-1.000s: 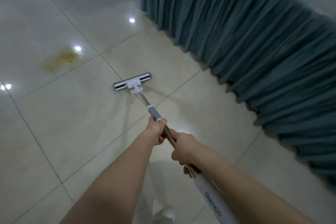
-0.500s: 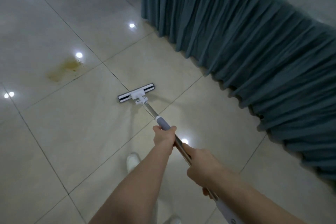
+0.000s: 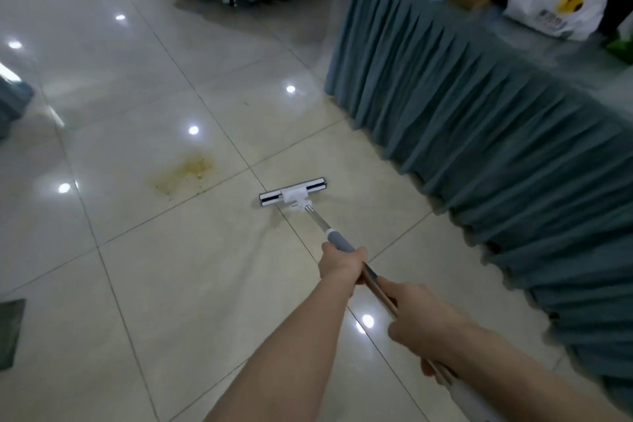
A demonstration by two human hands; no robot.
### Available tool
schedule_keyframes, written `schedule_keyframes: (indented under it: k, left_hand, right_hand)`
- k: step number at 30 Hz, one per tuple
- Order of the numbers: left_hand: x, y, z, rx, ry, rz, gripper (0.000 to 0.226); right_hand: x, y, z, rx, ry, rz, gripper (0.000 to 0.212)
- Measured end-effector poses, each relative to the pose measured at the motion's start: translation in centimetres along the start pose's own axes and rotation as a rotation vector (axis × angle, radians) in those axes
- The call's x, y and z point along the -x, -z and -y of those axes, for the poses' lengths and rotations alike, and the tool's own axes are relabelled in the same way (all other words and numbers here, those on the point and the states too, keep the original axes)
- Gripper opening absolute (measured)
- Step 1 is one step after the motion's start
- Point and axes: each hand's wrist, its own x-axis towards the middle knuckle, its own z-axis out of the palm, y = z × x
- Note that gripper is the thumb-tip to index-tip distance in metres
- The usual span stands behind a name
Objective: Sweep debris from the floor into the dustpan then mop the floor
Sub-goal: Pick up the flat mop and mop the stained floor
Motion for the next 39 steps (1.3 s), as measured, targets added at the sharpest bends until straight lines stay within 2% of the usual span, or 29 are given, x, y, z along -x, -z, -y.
schedule_keyframes:
  k: [4, 10, 18, 22, 27, 32, 39]
  left_hand:
    - [-4.1, 4.7, -6.5, -0.003, -0.058, -0.028, 0.047]
    - [-11.1, 11.6, -15.2, 0.0, -0.095, -0.134, 0.044]
    - [-23.9, 19.8, -24.6, 0.054, -0.064, -0.248, 0.047]
    - [-31.1, 24.7, -28.1, 0.125, -0.036, -0.306, 0.043]
    - [-38.6, 31.7, -29.9, 0.156, -0.031, -0.292, 0.03]
    - [-43.6, 37.8, -28.2, 0.099, 0.004, -0.284, 0.036]
    - [-43.9, 41.1, -24.4, 0.01, 0.086, -0.164, 0.043]
  right_hand:
    - [-4.4, 3.3, 5.6, -0.053, 0.059, -0.056, 0.062]
    - [-11.5, 8.9, 13.9, 0.019, 0.196, -0.091, 0.051]
    - [-24.1, 15.5, 24.7, 0.026, 0.352, -0.06, 0.055]
    - [-31.0, 17.6, 31.2, 0.059, 0.395, -0.053, 0.048]
    - [-36.8, 17.6, 39.6, 0.022, 0.379, 0.011, 0.049]
    - [-40.8, 13.7, 46.4, 0.036, 0.33, 0.028, 0.061]
    - [-39.9, 8.2, 49.0, -0.026, 0.223, 0.058, 0.078]
